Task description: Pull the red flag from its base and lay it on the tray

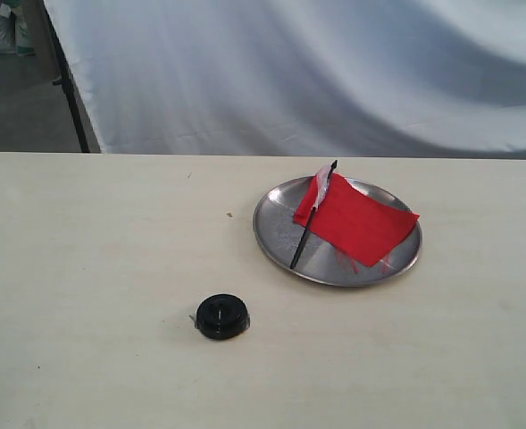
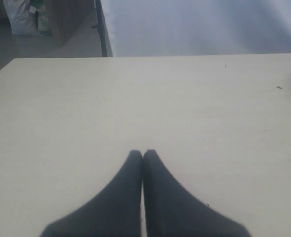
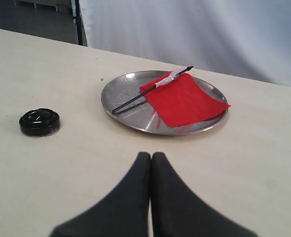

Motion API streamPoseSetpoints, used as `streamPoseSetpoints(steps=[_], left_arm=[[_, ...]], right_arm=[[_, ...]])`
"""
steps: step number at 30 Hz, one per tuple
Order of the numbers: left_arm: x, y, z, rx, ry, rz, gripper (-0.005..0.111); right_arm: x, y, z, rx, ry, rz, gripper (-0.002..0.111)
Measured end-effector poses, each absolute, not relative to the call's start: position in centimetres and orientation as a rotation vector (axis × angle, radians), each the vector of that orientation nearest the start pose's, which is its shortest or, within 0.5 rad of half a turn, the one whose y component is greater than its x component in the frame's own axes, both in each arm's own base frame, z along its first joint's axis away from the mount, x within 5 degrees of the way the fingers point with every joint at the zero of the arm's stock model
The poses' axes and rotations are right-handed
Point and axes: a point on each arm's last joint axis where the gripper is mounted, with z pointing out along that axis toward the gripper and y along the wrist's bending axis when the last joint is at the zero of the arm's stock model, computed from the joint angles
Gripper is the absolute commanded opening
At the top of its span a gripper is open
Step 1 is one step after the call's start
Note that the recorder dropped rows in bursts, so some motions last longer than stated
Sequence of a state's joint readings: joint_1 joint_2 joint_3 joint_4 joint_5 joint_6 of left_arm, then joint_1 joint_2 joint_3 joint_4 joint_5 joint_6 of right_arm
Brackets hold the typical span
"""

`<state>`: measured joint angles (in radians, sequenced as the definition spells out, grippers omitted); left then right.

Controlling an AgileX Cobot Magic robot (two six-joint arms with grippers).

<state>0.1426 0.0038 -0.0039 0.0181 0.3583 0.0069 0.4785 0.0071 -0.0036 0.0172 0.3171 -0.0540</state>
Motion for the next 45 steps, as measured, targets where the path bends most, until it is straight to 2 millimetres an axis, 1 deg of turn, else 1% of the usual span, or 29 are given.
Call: streamPoseSetpoints(steps=[40,45], left_arm=[[5.27,0.81,18.20,-0.114,1.840,0.122,0.000],[5.27,0.81,18.20,-0.114,1.840,0.122,0.000]], right_arm=[[4.81,2.55,18.54,-0.452,1.759,0.330,0.000],[4.92,2.32,18.54,-0.409,1.767,0.299,0.000]])
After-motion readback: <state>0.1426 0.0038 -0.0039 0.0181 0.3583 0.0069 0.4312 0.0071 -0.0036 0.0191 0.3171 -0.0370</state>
